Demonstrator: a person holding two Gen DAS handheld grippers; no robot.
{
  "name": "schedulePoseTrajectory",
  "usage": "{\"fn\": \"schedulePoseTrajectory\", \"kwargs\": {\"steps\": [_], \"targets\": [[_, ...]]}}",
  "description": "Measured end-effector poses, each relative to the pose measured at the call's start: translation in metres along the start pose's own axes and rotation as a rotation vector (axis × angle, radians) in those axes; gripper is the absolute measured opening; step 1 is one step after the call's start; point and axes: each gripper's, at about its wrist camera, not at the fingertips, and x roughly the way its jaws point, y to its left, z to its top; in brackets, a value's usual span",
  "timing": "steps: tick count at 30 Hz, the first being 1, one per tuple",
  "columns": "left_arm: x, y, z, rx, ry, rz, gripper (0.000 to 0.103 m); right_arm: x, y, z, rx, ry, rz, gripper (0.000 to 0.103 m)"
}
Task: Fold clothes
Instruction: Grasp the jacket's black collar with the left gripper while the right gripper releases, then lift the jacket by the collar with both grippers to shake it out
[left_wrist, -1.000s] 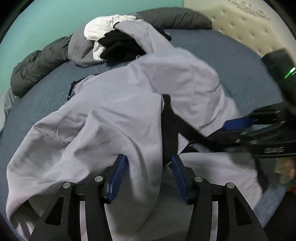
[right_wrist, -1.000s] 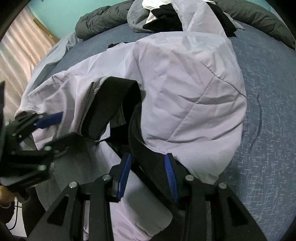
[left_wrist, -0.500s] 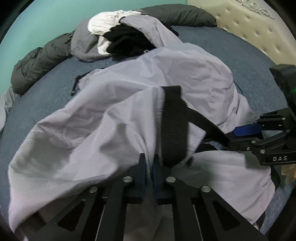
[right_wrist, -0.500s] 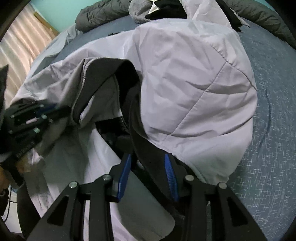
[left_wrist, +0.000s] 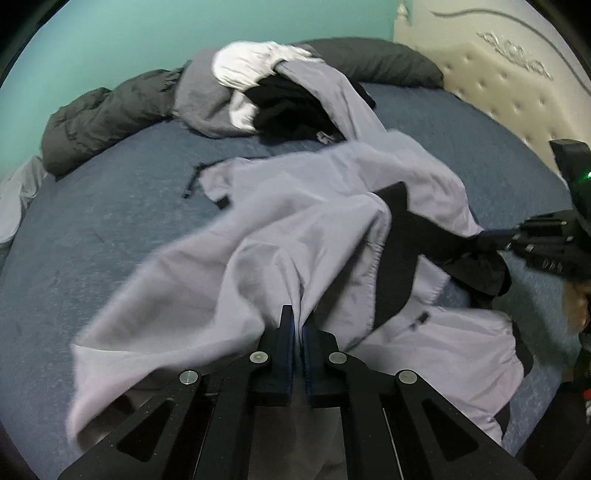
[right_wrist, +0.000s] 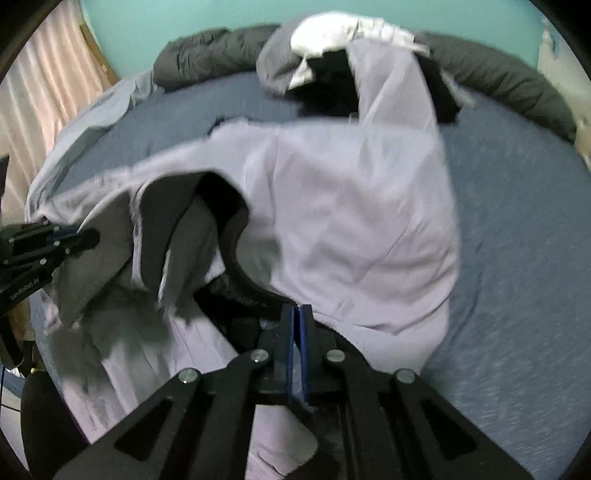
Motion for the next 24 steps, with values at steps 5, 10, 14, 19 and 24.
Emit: {"fn": "schedulePoseTrajectory", "kwargs": {"steps": [5,10,14,19,24], "targets": [[-0.045,0.027,0.009,-0.024,-0.063,0.038,0.003,-0.048,0.012,0.025,0.010,-0.126,-0.030,0.002],[-0.106,0.040,0.023,-0.031,-0.153,0.059,0.003,-0.115,0.035,0.038,-0.005,-0.244,-0.049,0.002],[-0.154,0.042,0.040,-0.040,-0.230,0.066,0.003,-0.176,0.051,0.058,-0.028,-0.342,-0.064,0.002],[-0.230,0.042,0.069,-0.040,-0.349,0.086,0.003,-0.256,0.079,0.079,-0.062,-0.475,-0.092,0.002],[-0.309,0.045,0.104,-0.035,-0.464,0.094,0.003,-0.335,0.102,0.101,-0.089,-0.596,-0.108,0.002]]}}
